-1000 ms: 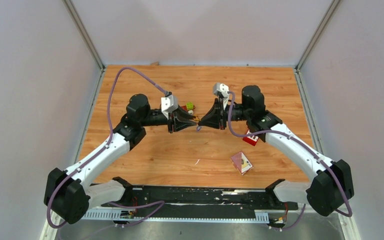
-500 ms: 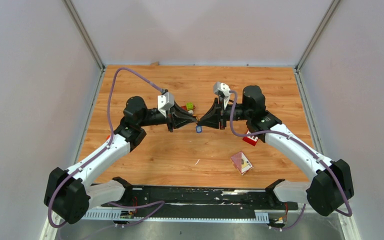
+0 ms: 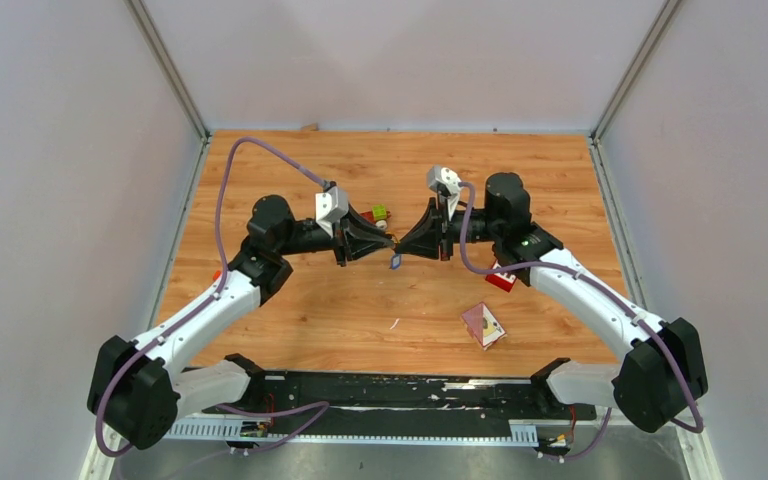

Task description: Put the keys on the keyring

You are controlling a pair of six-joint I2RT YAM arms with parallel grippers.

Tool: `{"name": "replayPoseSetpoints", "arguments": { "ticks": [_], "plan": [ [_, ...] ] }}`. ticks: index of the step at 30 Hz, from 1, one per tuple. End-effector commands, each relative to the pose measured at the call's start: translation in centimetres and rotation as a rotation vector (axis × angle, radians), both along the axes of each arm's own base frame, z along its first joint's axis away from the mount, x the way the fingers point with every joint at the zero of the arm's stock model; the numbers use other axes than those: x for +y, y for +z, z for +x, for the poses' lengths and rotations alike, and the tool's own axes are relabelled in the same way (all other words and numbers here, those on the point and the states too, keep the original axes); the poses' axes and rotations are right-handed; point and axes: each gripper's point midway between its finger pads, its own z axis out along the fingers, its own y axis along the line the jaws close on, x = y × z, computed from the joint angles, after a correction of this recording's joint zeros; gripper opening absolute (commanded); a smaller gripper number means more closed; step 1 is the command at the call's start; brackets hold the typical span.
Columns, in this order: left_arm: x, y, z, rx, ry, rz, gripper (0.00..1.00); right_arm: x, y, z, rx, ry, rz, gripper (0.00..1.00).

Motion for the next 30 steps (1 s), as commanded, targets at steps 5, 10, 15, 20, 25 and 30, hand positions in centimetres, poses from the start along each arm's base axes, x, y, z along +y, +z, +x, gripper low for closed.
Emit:
{"name": "replayPoseSetpoints", "arguments": {
  "ticks": [5,10,15,20,25,30],
  "plan": [
    [0.4,1.6,-0.5,-0.061,0.002,-0.038,0.29,-0.3,0.8,0.4,-0.016,-0.011,0.028,0.00],
    [0.4,1.7,-0.4,-0.059,0.003,-0.045,0.25,-0.2,0.7,0.4,-0.014,-0.011,0.028,0.00],
    [0.2,1.9,-0.3,-0.042,-0.006,-0.056,0.19,-0.2,0.4,0.6,-0.008,-0.012,0.025,0.00],
    [-0.1,2.2,-0.3,-0.022,-0.023,-0.071,0.11,-0.1,0.1,0.8,-0.007,-0.019,0.022,0.00],
    [-0.2,1.9,-0.2,-0.007,-0.028,-0.068,0.00,-0.1,-0.1,0.8,-0.013,-0.023,0.018,0.00],
    [0.4,1.3,0.3,-0.038,0.027,0.002,0.00,-0.4,-0.3,1.3,-0.050,-0.047,-0.015,0.24]
  ]
}}
